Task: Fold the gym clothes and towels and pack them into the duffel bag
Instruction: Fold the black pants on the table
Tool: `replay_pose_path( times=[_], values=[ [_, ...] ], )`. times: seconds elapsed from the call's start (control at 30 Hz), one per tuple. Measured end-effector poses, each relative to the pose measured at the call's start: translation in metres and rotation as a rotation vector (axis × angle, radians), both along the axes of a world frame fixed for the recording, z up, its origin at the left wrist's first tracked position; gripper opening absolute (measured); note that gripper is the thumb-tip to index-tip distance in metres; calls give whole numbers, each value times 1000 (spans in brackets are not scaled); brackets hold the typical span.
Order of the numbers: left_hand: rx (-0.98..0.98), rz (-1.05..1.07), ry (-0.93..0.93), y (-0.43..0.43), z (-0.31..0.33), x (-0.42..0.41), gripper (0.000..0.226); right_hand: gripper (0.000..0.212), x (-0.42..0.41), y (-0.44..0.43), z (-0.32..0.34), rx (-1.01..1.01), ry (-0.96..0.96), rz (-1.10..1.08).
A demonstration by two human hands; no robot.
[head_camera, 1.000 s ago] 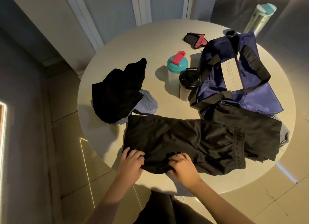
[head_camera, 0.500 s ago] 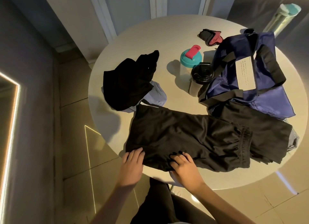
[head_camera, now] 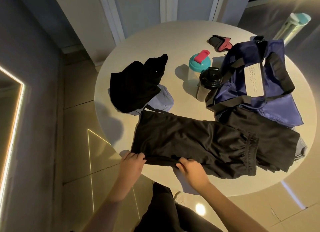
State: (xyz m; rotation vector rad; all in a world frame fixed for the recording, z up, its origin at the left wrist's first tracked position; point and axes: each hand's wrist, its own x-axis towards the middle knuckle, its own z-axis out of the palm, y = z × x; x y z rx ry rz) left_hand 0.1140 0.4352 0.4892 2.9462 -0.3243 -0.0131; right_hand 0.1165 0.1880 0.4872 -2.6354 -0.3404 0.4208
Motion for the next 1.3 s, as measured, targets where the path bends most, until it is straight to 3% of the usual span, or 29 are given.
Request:
replay_pose_path(
  times=[0.1, 0.17, 0.27, 0.43, 0.57, 0.67, 0.77, 0.83, 0.9, 1.0, 1.1, 1.3],
  values=[
    [-167, 106, 171, 2, 18, 25, 19, 27, 13, 5, 5, 51, 44, -138],
    [-243, 173, 326, 6, 23, 36, 43, 28, 20, 6, 5, 62, 69, -208],
    [-167, 151, 411, 11, 20, 41, 66, 28, 26, 6, 5, 63, 79, -273],
    [-338, 259, 400, 13, 20, 54, 35, 29, 32, 4, 7, 72, 95, -364],
    [-580, 450, 458, 2, 29, 79, 35, 30, 41, 1, 6, 48, 114, -414],
    [-496, 511, 334, -13, 27, 90, 37, 29, 46, -2, 5, -15, 38, -402],
    [-354, 535, 179, -26, 26, 87, 37, 28, 42, -6, 1, -53, -278, -278],
    [-175, 439, 56, -29, 19, 82, 42, 25, 32, -4, -1, -79, -411, -115],
    [-29, 236, -10, -33, 12, 76, 44, 42, 23, 0, -6, -166, -321, 7],
    [129, -43, 127, -35, -1, 64, 45, 56, 16, 1, -18, -265, -138, 50],
    [249, -37, 334, -25, -16, 53, 69, 57, 16, -3, -15, -268, -9, 67],
    [188, -72, 323, -58, 1, 50, 57, 57, 9, -11, -12, -251, -13, 79]
  ],
)
